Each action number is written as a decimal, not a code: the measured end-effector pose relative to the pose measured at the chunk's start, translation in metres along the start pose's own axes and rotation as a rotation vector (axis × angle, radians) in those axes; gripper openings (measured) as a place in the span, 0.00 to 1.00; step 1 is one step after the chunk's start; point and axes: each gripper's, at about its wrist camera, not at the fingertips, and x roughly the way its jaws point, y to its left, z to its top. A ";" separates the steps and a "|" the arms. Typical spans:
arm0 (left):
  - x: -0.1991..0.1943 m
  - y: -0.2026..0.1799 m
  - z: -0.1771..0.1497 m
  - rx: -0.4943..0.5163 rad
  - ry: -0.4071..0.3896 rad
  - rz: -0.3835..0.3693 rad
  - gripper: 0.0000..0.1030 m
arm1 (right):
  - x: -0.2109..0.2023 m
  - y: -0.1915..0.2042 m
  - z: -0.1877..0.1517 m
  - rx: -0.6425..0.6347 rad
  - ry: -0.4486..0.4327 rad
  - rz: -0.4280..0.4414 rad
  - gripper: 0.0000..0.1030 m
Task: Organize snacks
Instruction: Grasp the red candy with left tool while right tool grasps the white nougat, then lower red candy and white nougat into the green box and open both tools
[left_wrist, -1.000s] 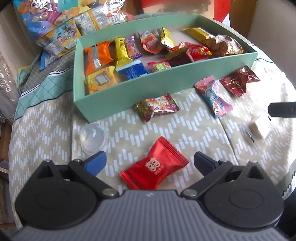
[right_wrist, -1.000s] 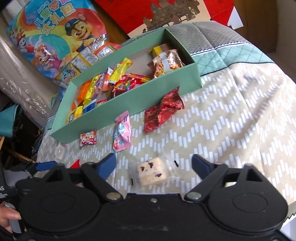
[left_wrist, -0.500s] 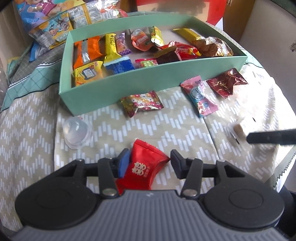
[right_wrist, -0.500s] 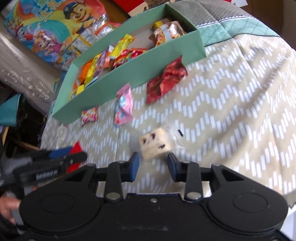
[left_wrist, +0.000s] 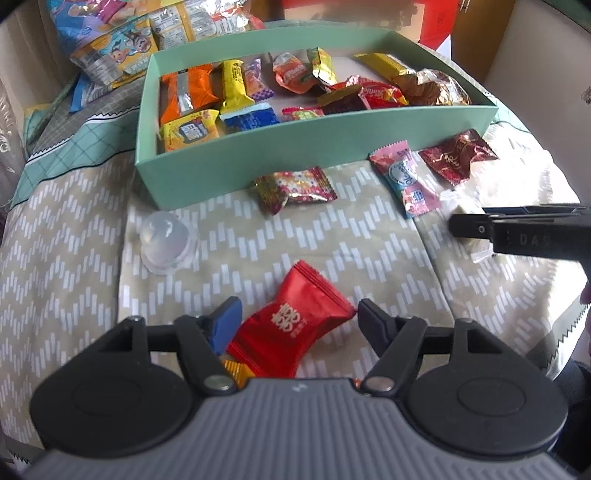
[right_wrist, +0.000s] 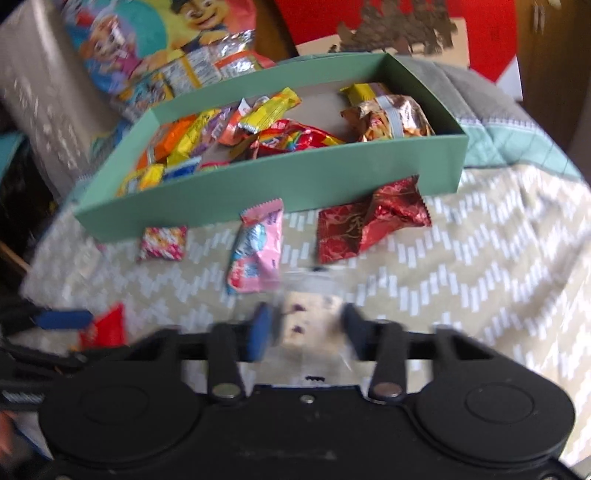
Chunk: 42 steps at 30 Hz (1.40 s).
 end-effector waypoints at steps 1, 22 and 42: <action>0.001 -0.002 -0.001 0.013 0.002 0.005 0.66 | 0.000 0.000 -0.001 -0.004 -0.007 0.003 0.32; -0.031 -0.001 0.037 -0.048 -0.120 -0.043 0.31 | -0.042 -0.018 0.028 0.126 -0.093 0.173 0.31; 0.010 0.011 0.162 -0.093 -0.154 0.005 0.31 | -0.009 -0.037 0.124 0.217 -0.171 0.174 0.31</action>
